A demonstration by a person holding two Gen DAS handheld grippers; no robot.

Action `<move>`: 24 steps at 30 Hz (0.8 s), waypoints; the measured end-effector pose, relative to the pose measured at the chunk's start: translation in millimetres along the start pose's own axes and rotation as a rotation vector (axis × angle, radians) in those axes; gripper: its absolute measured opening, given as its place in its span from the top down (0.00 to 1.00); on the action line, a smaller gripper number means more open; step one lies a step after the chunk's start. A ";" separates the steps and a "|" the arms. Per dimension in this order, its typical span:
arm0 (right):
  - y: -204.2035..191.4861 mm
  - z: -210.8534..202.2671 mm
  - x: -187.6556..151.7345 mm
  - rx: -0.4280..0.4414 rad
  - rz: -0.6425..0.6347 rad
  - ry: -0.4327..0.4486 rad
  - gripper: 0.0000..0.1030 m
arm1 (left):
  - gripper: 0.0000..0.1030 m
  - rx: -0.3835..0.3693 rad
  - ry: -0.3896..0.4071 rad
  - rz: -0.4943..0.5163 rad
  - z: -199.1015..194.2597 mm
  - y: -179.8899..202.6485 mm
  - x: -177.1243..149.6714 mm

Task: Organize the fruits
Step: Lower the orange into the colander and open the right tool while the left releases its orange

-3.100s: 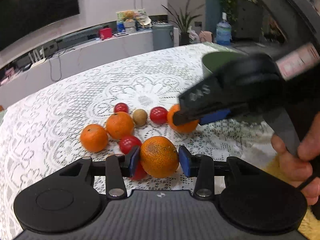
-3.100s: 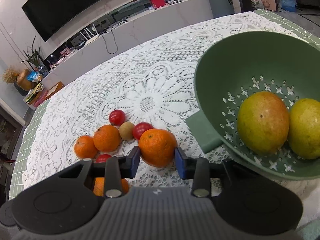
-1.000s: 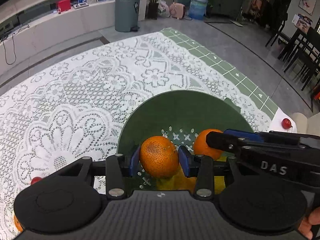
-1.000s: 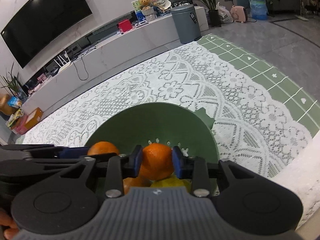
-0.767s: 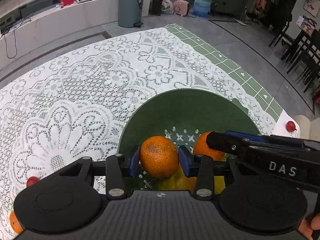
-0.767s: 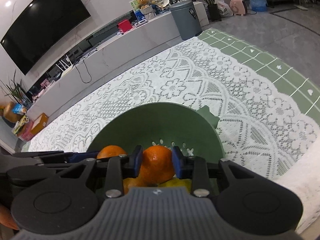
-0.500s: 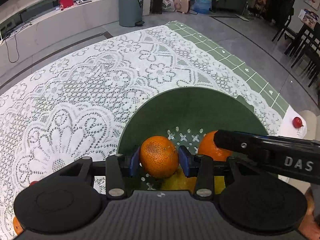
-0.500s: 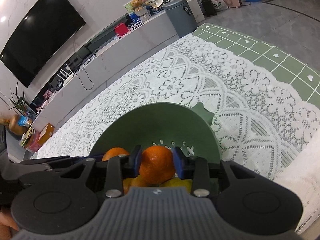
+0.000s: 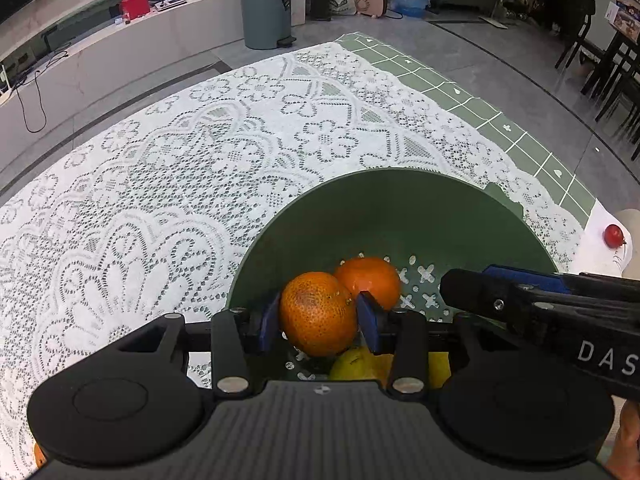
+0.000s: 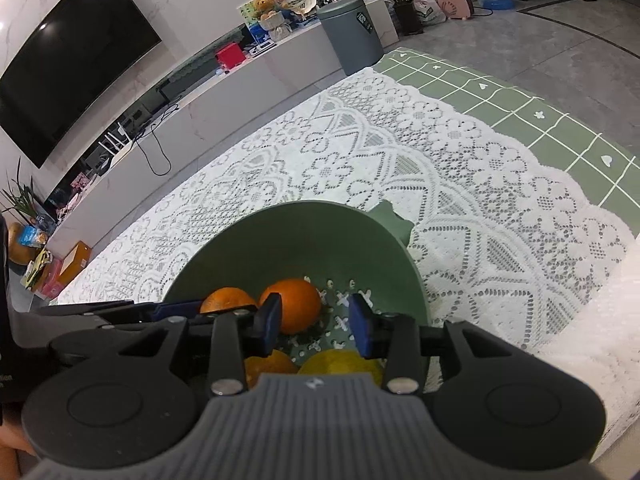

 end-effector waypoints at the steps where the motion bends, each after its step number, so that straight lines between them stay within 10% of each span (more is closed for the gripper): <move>1: 0.5 -0.4 0.0 -0.001 0.001 0.002 0.65 | 0.54 0.000 -0.002 0.000 0.3 -0.2 0.1; 24: -16.9 -25.8 -4.6 -0.027 -0.094 0.117 0.40 | 0.43 -0.008 0.120 -0.113 -78.4 -23.7 -21.8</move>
Point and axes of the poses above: each gripper's, at about its wrist camera, not at the fingertips, and z roughly the way its jaws point, y to its right, x to its top, the point moved 4 cm from there along z, roughly the way its jaws point, and after that the axes turned 6 degrees about x, right-handed, at the moved point
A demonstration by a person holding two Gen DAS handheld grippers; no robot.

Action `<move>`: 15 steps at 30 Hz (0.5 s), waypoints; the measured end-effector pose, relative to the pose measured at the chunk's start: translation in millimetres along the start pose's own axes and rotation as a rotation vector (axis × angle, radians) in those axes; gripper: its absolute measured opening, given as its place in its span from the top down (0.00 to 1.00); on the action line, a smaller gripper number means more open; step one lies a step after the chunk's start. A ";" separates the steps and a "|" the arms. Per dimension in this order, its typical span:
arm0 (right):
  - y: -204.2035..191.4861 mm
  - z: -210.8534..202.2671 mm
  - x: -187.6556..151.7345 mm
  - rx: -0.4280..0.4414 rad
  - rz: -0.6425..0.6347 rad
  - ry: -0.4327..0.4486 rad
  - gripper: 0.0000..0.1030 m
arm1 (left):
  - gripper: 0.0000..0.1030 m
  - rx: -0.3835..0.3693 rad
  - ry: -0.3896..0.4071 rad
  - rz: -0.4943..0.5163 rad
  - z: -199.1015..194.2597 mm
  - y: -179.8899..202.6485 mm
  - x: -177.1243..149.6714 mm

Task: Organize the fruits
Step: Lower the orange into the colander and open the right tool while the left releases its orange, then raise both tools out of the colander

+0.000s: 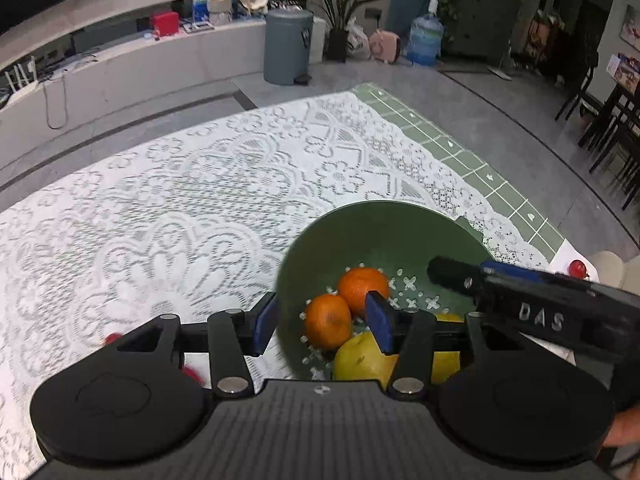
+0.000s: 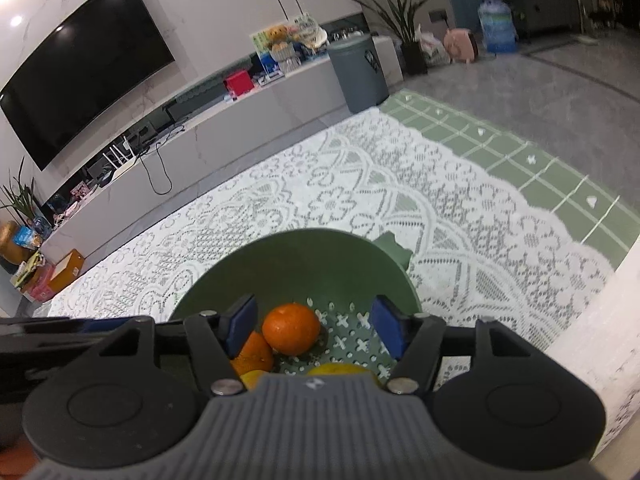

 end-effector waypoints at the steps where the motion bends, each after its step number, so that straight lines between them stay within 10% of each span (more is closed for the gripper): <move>1: -2.0 -2.9 0.0 -0.003 -0.011 0.013 0.39 | 0.43 0.015 0.006 -0.005 -5.3 -2.9 -2.6; 15: -58.2 -57.4 -15.5 -0.016 -0.189 0.256 0.33 | 0.40 0.169 0.136 -0.098 -91.7 -62.6 -45.9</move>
Point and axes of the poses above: each gripper's, at about its wrist camera, not at the fingertips, and z roughly the way its jaws point, y to its right, x to its top, the point moved 4 cm from there along z, roughly the way its jaws point, and after that the axes turned 6 degrees about x, right-handed, at the moved point
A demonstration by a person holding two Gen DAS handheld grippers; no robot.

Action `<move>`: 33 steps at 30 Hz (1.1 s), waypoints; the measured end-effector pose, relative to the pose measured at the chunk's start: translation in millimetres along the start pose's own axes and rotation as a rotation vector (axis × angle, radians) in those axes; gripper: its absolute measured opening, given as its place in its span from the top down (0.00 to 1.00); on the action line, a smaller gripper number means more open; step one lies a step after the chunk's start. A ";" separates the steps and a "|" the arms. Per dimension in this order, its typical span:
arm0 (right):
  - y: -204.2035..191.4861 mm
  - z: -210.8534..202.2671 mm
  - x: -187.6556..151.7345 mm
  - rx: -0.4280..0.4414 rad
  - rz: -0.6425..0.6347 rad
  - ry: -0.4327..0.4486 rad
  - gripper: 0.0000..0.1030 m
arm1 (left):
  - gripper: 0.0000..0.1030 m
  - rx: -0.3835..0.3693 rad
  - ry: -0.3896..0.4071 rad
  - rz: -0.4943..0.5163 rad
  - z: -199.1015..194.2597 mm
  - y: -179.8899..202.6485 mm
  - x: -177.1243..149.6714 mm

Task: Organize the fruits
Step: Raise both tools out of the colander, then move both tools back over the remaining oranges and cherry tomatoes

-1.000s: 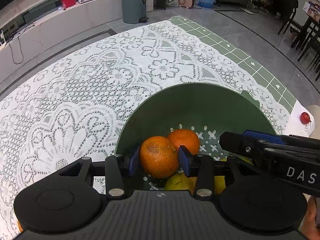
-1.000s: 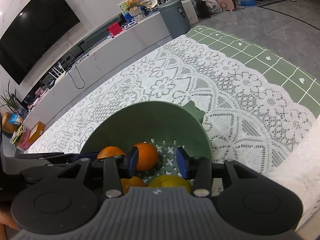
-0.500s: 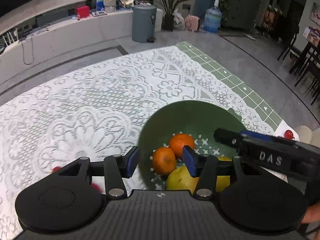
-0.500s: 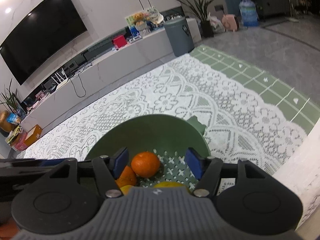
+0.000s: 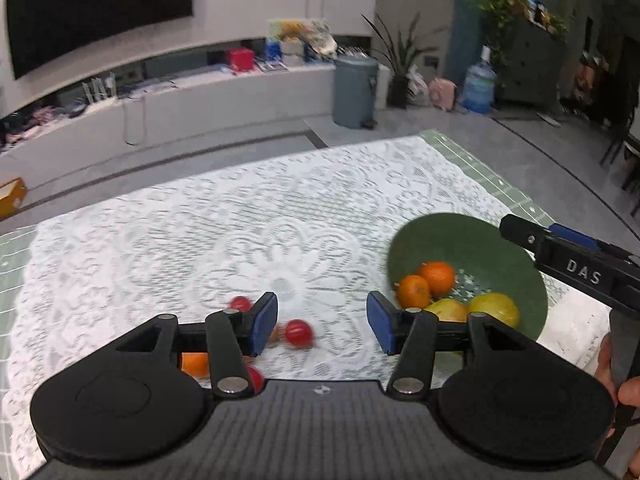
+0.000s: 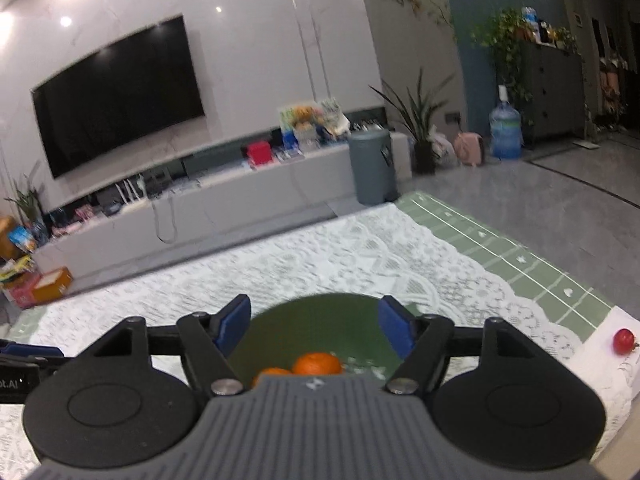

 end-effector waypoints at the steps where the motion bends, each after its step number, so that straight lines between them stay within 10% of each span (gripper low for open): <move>1: -5.8 -3.7 -1.0 0.019 -0.004 0.011 0.33 | 0.40 0.010 0.013 -0.012 -5.4 -6.2 -2.8; 13: -89.8 -15.9 -29.0 0.197 -0.128 -0.005 0.18 | 0.39 0.046 0.078 -0.119 -30.7 -56.8 -35.5; 33: -136.2 29.2 -73.7 0.232 -0.321 -0.130 0.18 | 0.39 -0.033 0.083 -0.222 21.7 -95.6 -65.0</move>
Point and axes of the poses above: each gripper's, at about its wrist camera, not at the fingertips, and z roughly the way its jaws point, y to its right, x to its top, the point moved 4 cm from there along z, roughly the way its jaws point, and after that the axes turned 6 degrees about x, right-handed, at the moved point
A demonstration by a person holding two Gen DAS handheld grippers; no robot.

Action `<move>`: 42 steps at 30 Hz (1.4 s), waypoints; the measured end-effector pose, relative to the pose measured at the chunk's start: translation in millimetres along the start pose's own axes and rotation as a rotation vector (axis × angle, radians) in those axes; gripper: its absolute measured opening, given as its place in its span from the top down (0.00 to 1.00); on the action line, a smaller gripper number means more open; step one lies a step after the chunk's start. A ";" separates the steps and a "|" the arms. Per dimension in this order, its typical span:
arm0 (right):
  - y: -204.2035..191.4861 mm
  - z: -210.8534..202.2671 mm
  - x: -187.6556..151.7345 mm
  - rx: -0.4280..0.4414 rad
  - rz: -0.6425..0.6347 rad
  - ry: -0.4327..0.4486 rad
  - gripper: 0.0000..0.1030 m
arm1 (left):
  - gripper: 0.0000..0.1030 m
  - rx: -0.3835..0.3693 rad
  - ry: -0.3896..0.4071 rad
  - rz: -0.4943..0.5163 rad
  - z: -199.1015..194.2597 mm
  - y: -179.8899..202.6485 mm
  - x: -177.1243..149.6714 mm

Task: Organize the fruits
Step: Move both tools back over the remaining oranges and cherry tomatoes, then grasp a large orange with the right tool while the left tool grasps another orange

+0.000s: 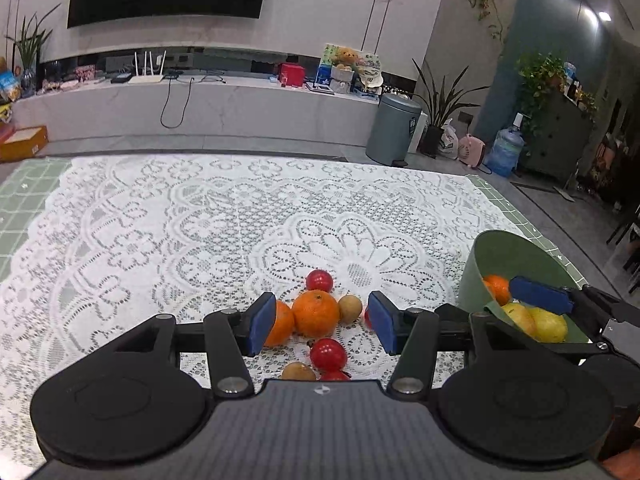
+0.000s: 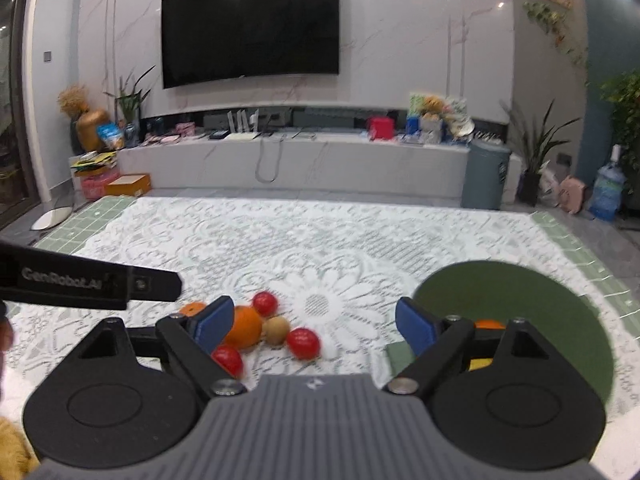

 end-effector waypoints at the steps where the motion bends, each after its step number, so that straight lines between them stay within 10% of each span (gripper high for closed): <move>1: -0.6 3.1 -0.4 0.012 0.005 -0.010 0.18 | 0.39 -0.004 -0.004 -0.010 3.1 -2.2 -1.6; 42: -26.4 95.8 -12.8 0.200 0.024 -0.219 0.66 | 0.46 -0.041 -0.209 -0.300 95.9 -54.6 -23.2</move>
Point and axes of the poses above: each gripper's, at about its wrist camera, not at the fingertips, and z roughly the way its jaws point, y to its right, x to its top, the point moved 4 cm from there along z, roughly the way its jaws point, and after that the axes turned 6 degrees about x, right-handed, at the moved point
